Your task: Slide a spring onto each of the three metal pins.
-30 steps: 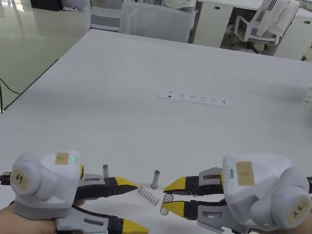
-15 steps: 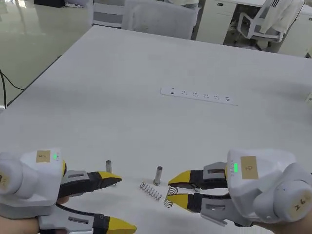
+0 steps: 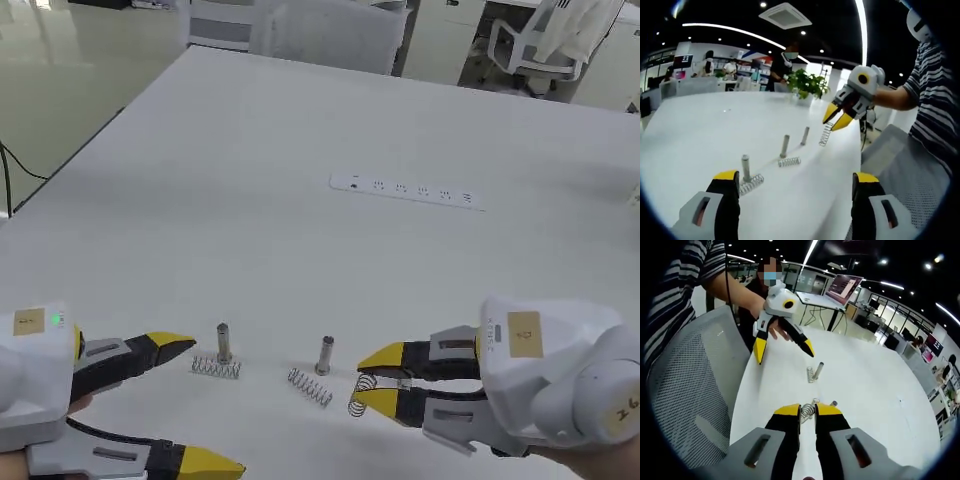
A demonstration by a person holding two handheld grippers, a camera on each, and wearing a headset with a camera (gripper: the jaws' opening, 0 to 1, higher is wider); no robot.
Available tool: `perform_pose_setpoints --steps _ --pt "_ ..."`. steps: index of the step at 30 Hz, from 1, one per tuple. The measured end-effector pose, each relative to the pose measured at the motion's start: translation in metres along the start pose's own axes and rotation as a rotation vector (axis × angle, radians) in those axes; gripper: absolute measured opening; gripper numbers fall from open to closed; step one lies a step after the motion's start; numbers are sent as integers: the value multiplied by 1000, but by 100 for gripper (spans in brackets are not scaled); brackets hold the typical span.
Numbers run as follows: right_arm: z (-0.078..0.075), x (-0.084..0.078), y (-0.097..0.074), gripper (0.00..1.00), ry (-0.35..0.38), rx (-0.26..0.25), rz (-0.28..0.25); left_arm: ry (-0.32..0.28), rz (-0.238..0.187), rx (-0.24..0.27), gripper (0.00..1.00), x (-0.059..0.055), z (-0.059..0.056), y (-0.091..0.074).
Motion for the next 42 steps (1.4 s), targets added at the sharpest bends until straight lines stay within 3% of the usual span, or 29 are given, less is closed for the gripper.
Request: perform_pose_setpoints --steps 3,10,22,42 --pt "-1 -2 -1 8 5 -4 2 2 -2 7 98 -1 1 -2" --pt "-5 -10 -3 8 22 -21 18 -14 -4 33 98 -3 10 -8" --pt "-15 -24 -10 8 53 -55 41 -26 -18 48 98 -2 14 -13" --pt "-51 -49 -27 8 152 -184 61 -31 -25 66 98 -1 16 -18"
Point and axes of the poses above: the centre of the closed fingertips' face, and the gripper's own axes: y roughly forward along the fingers, z roughly to its left, x roughly out of its top, the point moved 7 cm from there along -y, roughly backward along the fingers, and after that the axes turned 12 degrees about z, right-handed, at the moved point
